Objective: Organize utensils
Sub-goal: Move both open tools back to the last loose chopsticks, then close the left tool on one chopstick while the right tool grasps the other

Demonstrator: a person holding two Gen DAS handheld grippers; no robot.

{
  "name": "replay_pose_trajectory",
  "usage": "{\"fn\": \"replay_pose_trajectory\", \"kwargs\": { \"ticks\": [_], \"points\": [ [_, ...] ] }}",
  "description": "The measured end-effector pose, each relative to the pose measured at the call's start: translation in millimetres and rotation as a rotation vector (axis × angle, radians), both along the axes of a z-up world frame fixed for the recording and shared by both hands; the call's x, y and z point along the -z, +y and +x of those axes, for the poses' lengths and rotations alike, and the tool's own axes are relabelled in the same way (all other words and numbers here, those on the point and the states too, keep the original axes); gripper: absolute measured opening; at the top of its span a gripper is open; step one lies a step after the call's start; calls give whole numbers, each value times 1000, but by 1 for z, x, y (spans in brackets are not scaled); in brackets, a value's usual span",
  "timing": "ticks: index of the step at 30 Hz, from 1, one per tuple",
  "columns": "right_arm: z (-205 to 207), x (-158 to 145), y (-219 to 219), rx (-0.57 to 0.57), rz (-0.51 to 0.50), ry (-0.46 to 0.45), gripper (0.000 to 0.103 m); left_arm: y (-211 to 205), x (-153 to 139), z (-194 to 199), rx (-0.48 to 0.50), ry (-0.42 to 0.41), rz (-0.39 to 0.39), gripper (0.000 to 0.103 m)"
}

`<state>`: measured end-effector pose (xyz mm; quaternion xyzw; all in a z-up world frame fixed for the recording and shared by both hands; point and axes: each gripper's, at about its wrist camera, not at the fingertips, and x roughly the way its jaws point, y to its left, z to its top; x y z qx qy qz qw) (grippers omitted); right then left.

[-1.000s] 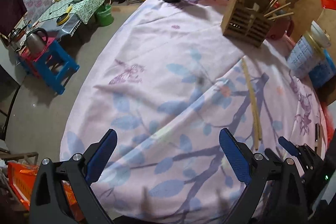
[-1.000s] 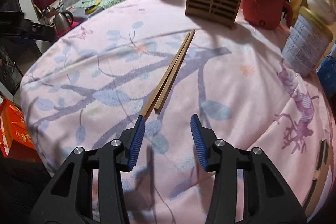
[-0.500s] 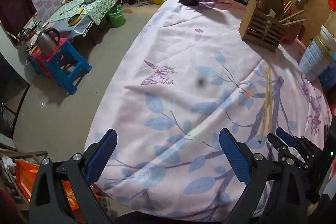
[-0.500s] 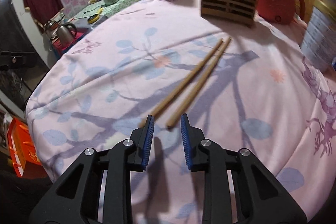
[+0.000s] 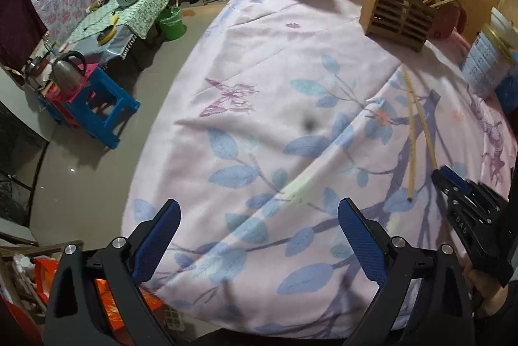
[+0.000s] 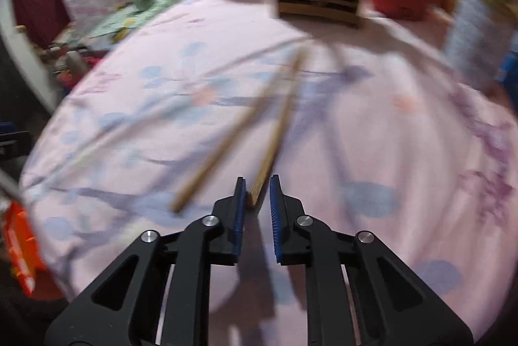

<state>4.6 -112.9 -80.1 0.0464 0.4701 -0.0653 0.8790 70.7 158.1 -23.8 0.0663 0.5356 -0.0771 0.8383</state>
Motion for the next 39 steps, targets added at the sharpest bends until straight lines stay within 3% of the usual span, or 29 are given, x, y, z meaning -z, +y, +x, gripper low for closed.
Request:
{"fn": "replay_pose_trajectory", "kwargs": {
  "ticks": [2,7,10,13,15,20,26,29,33,39],
  "points": [
    [-12,-5,-27,68,19,10,16,-9,2,3,8,7,-27,96],
    [-39,-31,-65,83,59,-35,19,-48,11,0,60,16,-83,96],
    [-48,-44,-72,18,27,-53,19,-73,16,-9,87,4,-109,96],
    [-60,-55,-75,-101,-101,-66,19,-99,24,-21,104,-24,-129,94],
    [-66,-61,-82,-137,-123,-66,19,-114,30,-29,102,-45,-142,85],
    [-76,-66,-105,-135,-96,-50,19,-130,45,-34,113,-26,-184,49],
    [-89,-66,-105,-70,-105,-40,19,-142,63,-24,217,-16,-163,32],
    [-95,-71,-102,-51,-132,-42,19,-147,68,-19,266,-33,-149,6],
    [-91,-73,-98,3,-66,-63,19,-141,52,-16,286,-66,-165,6],
    [-65,-62,-64,-11,35,-81,19,-116,3,-12,322,-134,-173,6]
  ]
}}
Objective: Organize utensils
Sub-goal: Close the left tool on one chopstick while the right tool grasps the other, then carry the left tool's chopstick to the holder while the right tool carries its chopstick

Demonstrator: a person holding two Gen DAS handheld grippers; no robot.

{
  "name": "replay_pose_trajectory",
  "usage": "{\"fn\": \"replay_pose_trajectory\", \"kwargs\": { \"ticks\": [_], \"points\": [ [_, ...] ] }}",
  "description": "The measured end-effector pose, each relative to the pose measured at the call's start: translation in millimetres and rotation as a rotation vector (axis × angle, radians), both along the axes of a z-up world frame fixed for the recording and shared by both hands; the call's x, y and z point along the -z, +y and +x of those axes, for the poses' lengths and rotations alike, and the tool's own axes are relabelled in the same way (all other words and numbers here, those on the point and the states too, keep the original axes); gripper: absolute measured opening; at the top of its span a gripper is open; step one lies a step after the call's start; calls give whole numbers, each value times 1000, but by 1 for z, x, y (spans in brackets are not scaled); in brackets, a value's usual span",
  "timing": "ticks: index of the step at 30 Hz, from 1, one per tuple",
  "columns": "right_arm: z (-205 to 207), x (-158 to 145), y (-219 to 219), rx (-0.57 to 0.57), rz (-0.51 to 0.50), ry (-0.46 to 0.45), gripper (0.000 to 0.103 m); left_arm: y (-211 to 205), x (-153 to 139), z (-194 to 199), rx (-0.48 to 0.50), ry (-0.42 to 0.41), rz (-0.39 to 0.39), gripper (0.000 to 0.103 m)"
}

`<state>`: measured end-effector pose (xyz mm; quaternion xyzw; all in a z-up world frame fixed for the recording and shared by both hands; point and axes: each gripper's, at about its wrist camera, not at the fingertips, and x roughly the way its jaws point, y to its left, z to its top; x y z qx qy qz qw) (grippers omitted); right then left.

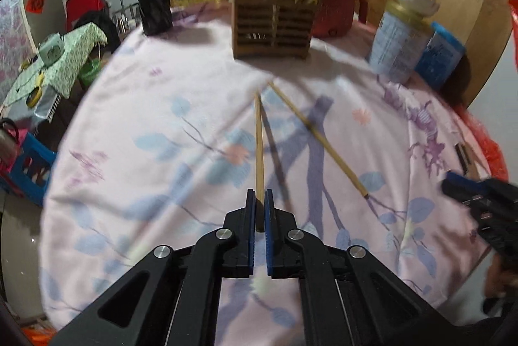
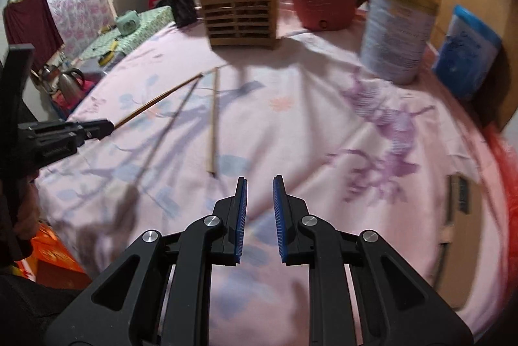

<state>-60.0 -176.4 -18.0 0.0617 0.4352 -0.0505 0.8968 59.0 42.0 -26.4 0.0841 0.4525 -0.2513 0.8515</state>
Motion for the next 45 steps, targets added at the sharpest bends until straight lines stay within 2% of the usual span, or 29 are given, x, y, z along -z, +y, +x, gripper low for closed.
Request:
{"fn": "replay_pose_trajectory", "kwargs": {
  "ticks": [4,8,16,19,22,23,26,30,39,45],
  "points": [
    [19,14,18,21,67,2,19,21,-32,2,11,-44,-7,6],
    [29,24,27,31,88,19,19,31,-49,3,25,-71,-5,6],
    [59,46,23,-38,81,79,20,31,-58,19,-44,-45,-30,5],
    [68,58,19,-41,89,125,20,25,-61,22,-47,-51,-17,5],
    [66,60,20,-55,68,115,15,21,-63,25,-49,-58,-9,5],
    [66,59,21,-58,54,114,9,21,-63,26,-51,-56,-11,5],
    [63,57,16,-50,69,110,7,19,-63,27,-49,-59,-11,5],
    [56,29,12,-32,48,37,7,17,-72,29,-38,-79,-24,6],
    [34,-83,5,22,-62,-233,7,15,-121,33,7,-185,-76,5],
    [20,-126,10,35,-90,-339,7,16,-141,30,24,-202,-119,5]
  ]
}}
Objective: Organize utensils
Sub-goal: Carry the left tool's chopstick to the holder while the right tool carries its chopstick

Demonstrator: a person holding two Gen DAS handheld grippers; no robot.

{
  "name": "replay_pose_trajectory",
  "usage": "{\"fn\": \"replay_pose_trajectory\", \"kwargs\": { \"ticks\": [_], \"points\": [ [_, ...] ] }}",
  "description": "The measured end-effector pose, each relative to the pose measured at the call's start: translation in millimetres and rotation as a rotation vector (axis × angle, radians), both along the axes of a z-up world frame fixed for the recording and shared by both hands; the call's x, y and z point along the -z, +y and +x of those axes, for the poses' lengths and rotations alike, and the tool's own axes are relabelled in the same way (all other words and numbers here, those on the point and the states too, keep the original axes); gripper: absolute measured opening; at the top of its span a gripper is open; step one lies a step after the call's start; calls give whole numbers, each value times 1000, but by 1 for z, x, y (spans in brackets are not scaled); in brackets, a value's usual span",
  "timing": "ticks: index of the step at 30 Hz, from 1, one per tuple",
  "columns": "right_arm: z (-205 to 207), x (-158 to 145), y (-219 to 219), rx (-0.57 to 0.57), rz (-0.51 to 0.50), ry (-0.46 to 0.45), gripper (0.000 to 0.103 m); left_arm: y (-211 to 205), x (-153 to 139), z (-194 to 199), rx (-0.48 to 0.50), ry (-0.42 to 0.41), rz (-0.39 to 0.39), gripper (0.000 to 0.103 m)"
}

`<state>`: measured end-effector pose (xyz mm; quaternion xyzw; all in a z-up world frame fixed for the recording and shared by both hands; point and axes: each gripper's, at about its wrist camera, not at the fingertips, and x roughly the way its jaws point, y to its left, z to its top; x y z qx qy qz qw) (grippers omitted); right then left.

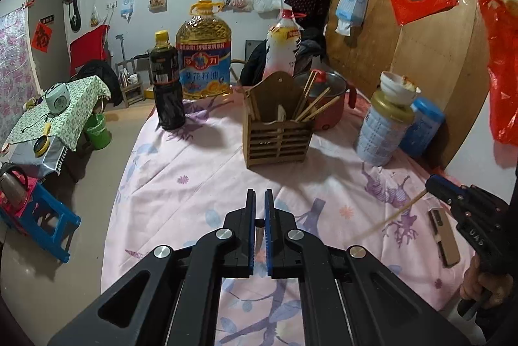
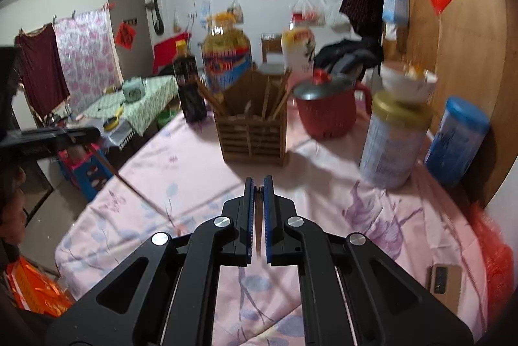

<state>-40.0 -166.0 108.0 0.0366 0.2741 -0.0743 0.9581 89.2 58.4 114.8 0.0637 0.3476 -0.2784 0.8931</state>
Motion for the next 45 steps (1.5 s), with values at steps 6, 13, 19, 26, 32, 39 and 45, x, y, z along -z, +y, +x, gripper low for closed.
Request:
{"fn": "replay_pose_trajectory", "kwargs": {
  "ticks": [6,13,19,26,32,39,45],
  "points": [
    [-4,1,7,-13,2,16,7,-2,2,-6,28,14,-10,6],
    [1,15,8,-17,26,52,7,-3,17,-1,24,55,-1,6],
    [4,17,8,-30,27,58,7,-4,16,5,25,68,-7,6],
    [16,-12,1,-49,8,-3,7,-14,-11,22,52,27,-34,6],
    [41,-54,-13,-77,14,-98,7,-36,-46,47,77,-32,-58,5],
    [87,-108,-32,-123,51,-214,7,-67,-96,88,89,-96,-135,5],
    [134,-139,-43,-150,27,-293,7,-103,-126,127,74,-183,-140,5]
  ]
}}
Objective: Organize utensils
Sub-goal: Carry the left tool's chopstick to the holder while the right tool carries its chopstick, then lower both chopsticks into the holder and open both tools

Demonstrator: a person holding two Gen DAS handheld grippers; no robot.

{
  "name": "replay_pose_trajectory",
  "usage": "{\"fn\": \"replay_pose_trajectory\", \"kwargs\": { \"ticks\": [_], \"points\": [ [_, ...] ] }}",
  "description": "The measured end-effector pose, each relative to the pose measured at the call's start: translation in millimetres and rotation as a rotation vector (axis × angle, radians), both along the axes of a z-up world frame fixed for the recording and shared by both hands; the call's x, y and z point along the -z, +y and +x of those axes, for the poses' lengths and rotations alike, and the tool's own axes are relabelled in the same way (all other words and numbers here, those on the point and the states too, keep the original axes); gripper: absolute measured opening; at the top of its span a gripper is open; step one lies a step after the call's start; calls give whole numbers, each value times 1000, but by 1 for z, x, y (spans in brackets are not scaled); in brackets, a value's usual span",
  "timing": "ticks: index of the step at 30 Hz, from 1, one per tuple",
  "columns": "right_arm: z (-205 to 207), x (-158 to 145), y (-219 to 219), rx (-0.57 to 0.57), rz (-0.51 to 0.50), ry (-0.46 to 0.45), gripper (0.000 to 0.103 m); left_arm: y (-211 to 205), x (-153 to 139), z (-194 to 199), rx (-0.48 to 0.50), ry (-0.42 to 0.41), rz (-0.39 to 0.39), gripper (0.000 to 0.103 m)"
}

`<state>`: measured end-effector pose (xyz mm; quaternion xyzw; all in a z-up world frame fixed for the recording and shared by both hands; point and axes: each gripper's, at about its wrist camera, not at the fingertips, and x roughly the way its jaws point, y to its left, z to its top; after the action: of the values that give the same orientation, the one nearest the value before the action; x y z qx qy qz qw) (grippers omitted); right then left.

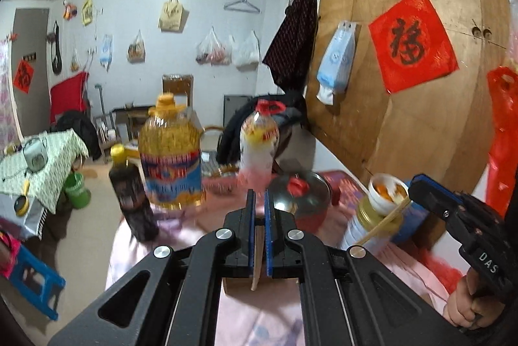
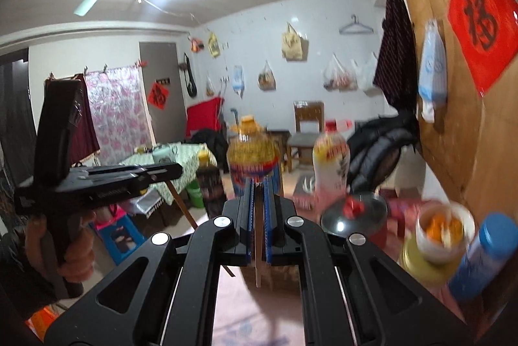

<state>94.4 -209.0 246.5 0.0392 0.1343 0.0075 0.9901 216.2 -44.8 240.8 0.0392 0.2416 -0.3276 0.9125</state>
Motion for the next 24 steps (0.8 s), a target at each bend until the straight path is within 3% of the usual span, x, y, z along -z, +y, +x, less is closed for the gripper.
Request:
{"fn": "replay_pose_trajectory", "kwargs": {
  "ticks": [5,12,14,15,19,24],
  "points": [
    [44,2,-14,12,-10,-11,7,-24,4,33,-24,-17,18,5],
    [91,45,-29,2,17,82,7,-35,49,81,-54,88,4,7],
    [101,63,-31,9,33,138,11,-35,67,92,-75,143,17,25],
    [103,68,-32,10,43,154,11,-32,73,95,-92,160,13,41],
    [95,65,-35,26,42,135,11,-19,79,97,-120,172,-2,46],
    [74,47,-32,48,42,100,12,2,65,79,-159,132,-13,63]
  ]
}}
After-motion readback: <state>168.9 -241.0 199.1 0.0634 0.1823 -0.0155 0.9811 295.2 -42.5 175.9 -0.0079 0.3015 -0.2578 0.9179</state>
